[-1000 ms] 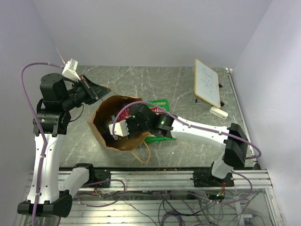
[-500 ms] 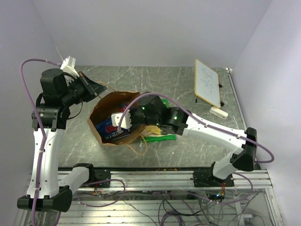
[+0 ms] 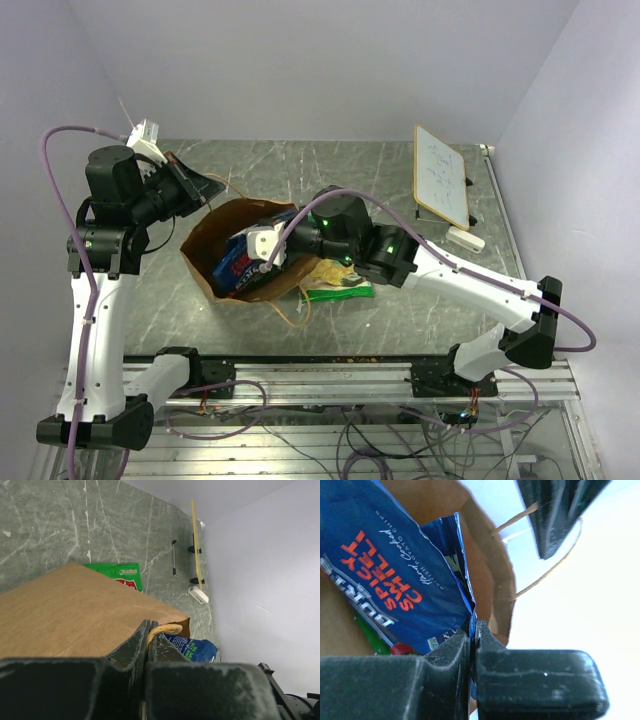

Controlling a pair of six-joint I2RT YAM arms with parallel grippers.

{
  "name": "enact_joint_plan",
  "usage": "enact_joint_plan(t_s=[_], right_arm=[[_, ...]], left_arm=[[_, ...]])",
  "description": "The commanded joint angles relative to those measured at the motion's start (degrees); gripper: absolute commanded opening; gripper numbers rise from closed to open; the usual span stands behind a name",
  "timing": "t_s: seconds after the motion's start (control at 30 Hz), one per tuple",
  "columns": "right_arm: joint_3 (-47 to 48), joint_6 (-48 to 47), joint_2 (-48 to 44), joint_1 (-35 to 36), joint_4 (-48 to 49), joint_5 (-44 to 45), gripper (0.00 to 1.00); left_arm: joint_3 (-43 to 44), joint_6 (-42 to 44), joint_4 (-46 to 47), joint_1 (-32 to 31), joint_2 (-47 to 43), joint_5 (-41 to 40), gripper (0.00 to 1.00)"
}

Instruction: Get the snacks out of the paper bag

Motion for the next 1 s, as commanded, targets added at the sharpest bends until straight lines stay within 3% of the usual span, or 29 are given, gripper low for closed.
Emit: enact_joint_plan(t_s=[0.0, 0.33, 0.53, 0.77, 0.97], right_arm=[[-0.29, 0.57, -3.55, -1.49, 11.14, -3.37, 0.0], [-2.11, 2.3, 2.25, -3.23, 15.54, -0.8, 0.0], [-2.29, -0.69, 6.17, -1.97, 10.39, 2.95, 0.0], [-10.04, 0.14, 3.14, -1.84, 6.98, 3.76, 0.24], [-10.18, 0.65, 1.38, -1.74, 0.09, 0.33, 0.47]], left_arm=[[0.22, -1.01, 1.14, 0.3, -1.0, 0.74, 0.07], [0.6, -1.6, 0.75, 0.31, -1.7, 2.92, 0.07], [2.83, -0.67, -1.27, 0.33, -1.62, 2.33, 0.07], [2.12, -0.77, -0.36, 0.38, -1.56, 3.14, 0.07], [-1.09, -1.31, 1.98, 0.36, -1.85, 6.07, 0.07]])
